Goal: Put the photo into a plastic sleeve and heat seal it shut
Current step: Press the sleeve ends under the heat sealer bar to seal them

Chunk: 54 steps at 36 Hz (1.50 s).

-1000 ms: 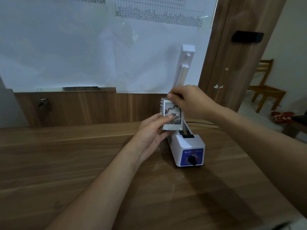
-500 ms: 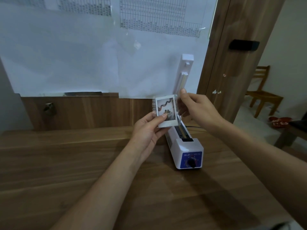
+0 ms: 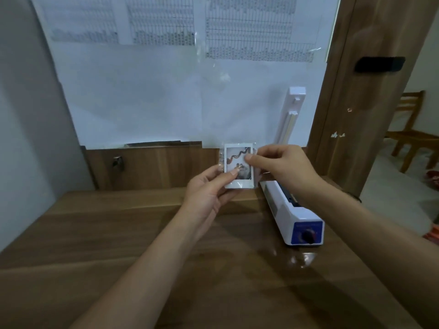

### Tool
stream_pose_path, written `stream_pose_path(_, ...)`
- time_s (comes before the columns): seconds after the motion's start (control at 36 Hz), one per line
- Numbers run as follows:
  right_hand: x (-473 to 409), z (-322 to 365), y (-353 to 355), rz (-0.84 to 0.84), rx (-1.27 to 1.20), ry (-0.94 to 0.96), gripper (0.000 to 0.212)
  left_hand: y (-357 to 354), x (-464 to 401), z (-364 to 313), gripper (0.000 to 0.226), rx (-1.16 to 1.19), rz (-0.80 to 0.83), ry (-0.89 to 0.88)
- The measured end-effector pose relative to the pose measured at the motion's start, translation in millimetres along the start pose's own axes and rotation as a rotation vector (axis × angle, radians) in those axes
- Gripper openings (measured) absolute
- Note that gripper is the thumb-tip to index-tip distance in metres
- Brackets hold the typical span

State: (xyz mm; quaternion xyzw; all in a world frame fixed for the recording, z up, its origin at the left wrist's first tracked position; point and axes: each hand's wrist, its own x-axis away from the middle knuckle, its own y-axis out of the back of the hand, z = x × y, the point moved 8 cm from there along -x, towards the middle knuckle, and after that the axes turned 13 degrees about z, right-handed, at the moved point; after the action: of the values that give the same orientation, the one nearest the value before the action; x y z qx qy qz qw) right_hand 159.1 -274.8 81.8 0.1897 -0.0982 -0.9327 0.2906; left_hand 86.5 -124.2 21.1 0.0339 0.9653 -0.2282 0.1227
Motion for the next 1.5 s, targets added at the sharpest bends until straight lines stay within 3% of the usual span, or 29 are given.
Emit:
stream_pose_path(0.19,-8.1,-3.8,-37.9,-0.014,0.024,0.019,0.013,44.5,19.0,-21.5,0.017,-0.186,-0.078,0.016)
stream_pose_path(0.5,-22.7,-29.4,-81.3,-0.054,0.082,-0.07,0.01,94.5,30.0,-50.2,0.013,-0.802,-0.273,-0.012)
stream_pose_path(0.64,-25.6,-56.3,-97.0,-0.073,0.154,-0.177,0.023,113.9,33.6,-36.7,0.014,-0.887,-0.304,0.063)
stream_pose_path(0.78,-25.2,-76.0,-107.3,-0.059,0.229,-0.224,0.036,125.8,33.6,-32.8,0.027,-1.222,-0.336,0.142)
stream_pose_path(1.17,-25.4,-80.7,-121.0,0.01,0.611,-0.14,0.047,132.7,26.5,-20.8,0.034,-1.52,-0.238,0.268)
stream_pose_path(1.31,-27.2,-77.9,-116.1,-0.014,0.712,-0.133,0.059,131.5,29.3,-25.8,0.038,-1.57,-0.303,0.252)
stream_pose_path(1.39,-27.0,-67.1,-114.1,0.012,0.758,-0.036,0.048,127.3,31.0,-35.4,0.032,-1.614,-0.344,0.184)
stream_pose_path(1.5,-23.3,-59.3,-124.7,0.166,0.859,0.07,0.036,106.4,29.2,-37.9,0.014,-1.742,-0.178,-0.002)
